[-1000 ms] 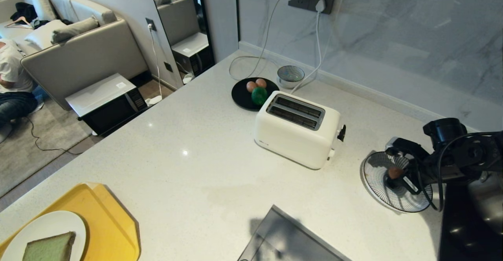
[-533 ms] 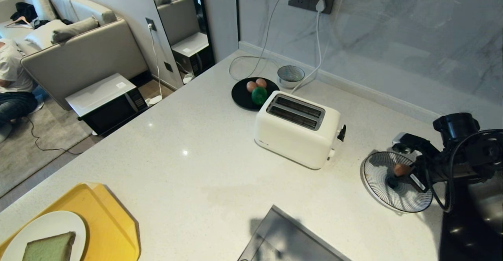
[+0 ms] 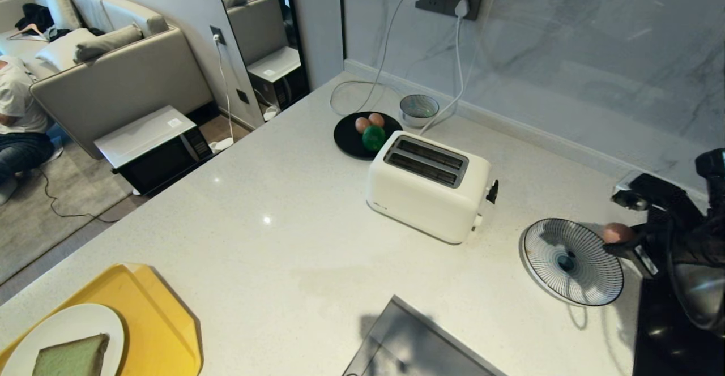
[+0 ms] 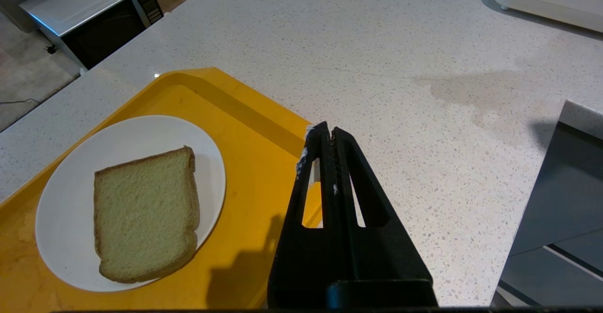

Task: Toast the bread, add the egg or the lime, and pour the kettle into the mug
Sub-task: Put the egg in the bowl

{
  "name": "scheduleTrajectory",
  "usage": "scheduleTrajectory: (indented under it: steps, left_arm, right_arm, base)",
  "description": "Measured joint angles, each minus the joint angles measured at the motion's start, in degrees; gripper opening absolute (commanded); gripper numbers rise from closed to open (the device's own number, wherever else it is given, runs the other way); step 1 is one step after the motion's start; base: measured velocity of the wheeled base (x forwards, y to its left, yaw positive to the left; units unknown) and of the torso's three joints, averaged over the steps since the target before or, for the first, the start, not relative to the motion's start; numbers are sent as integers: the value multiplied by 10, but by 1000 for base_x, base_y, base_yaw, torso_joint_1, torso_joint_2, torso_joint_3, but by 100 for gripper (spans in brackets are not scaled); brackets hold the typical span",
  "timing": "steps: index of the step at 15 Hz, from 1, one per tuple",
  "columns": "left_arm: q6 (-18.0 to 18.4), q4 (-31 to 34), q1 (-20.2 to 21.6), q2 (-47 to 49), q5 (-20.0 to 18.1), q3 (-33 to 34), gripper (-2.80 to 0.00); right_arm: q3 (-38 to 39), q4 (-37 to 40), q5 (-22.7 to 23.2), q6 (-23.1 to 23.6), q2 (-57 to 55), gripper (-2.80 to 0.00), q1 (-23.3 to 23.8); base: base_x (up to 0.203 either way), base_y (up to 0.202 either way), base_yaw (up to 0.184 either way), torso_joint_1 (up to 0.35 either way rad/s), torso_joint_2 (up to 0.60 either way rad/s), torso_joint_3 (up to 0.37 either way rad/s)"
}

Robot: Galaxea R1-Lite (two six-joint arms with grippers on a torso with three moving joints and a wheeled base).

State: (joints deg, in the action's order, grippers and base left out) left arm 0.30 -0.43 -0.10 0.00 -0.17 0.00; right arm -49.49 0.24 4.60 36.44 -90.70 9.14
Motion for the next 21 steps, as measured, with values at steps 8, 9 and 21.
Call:
scheduleTrajectory:
  steps: [8, 9, 21]
  left_arm:
    - [0, 0, 0, 0, 0, 0, -280]
    - [0, 0, 0, 0, 0, 0, -280]
    - [0, 0, 0, 0, 0, 0, -280]
  right_arm:
    - [99, 3, -94, -134, 247, -280, 1]
    - [109, 4, -112, -137, 271, -280, 1]
    - [153, -1, -124, -135, 362, -280, 0]
  base:
    - [0, 0, 0, 0, 0, 0]
    - [0, 0, 0, 0, 0, 0]
    - [0, -5, 101, 1, 2, 3]
